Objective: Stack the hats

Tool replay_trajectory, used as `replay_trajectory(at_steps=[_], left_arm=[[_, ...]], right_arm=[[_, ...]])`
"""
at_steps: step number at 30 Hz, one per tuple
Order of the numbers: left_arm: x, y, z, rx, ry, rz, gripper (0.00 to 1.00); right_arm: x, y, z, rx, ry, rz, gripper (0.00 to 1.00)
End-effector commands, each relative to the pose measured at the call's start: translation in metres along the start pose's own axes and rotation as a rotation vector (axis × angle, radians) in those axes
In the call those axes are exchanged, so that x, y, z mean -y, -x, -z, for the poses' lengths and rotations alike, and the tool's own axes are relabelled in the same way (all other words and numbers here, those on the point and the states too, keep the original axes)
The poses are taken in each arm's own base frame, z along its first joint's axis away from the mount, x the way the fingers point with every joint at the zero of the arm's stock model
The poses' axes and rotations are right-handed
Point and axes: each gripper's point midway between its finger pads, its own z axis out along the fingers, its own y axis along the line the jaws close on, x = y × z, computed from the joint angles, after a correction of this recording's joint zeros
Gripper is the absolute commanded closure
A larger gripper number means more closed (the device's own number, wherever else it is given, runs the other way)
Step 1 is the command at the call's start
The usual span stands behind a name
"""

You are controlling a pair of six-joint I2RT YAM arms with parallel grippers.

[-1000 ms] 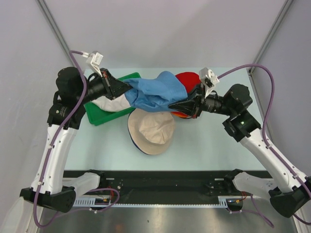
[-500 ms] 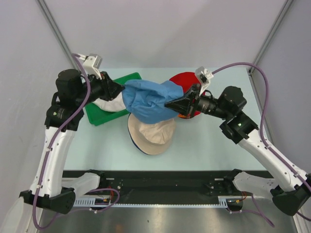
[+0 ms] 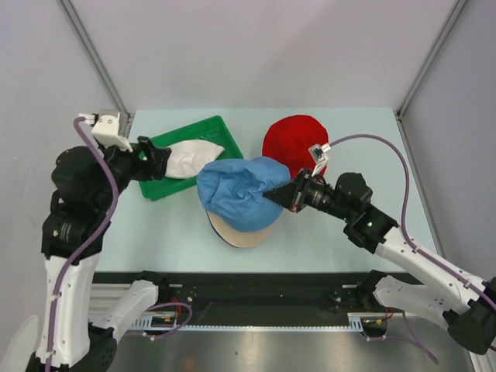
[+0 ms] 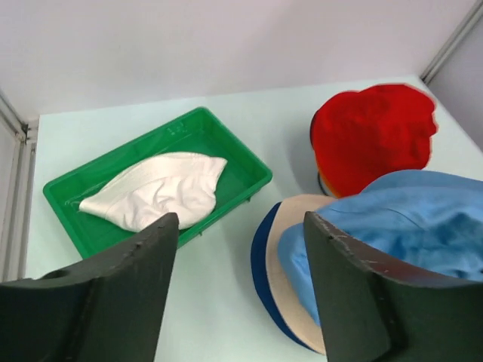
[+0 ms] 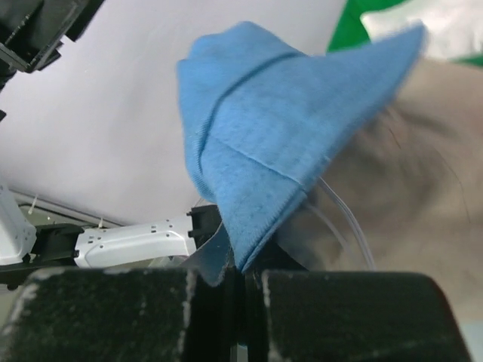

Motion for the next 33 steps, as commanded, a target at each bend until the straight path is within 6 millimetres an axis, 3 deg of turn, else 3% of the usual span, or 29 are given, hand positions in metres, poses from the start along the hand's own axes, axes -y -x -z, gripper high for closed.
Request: replay_trajectory(at_steps=[1, 8, 13, 19, 26, 33], left_arm=[[-0.003, -0.022, -0.032, -0.066, -0.001, 0.048, 0.20], [0.029, -0.045, -0.071, -0.075, -0.189, 0.189, 0.06], [0.043, -0.067, -0.093, -0.120, -0.279, 0.263, 0.06], [0.052, -0.087, -0.104, -0.131, -0.343, 0.316, 0.07], [0.060, -0.117, -0.107, -0.193, -0.397, 0.366, 0.13], [0.077, -0.140, -0.099, -0.236, -0.506, 0.428, 0.30]], right_arm=[[0.000, 0.011, 0.014, 0.110, -0.026, -0.095, 1.00], [0.055, -0.020, 0.024, 0.090, -0.186, -0.120, 1.00], [0.088, -0.030, 0.027, 0.067, -0.251, -0.116, 1.00], [0.123, -0.046, 0.029, 0.020, -0.312, -0.117, 1.00], [0.149, -0.060, 0.029, -0.014, -0.337, -0.140, 1.00], [0.161, -0.067, 0.023, -0.035, -0.353, -0.163, 1.00]])
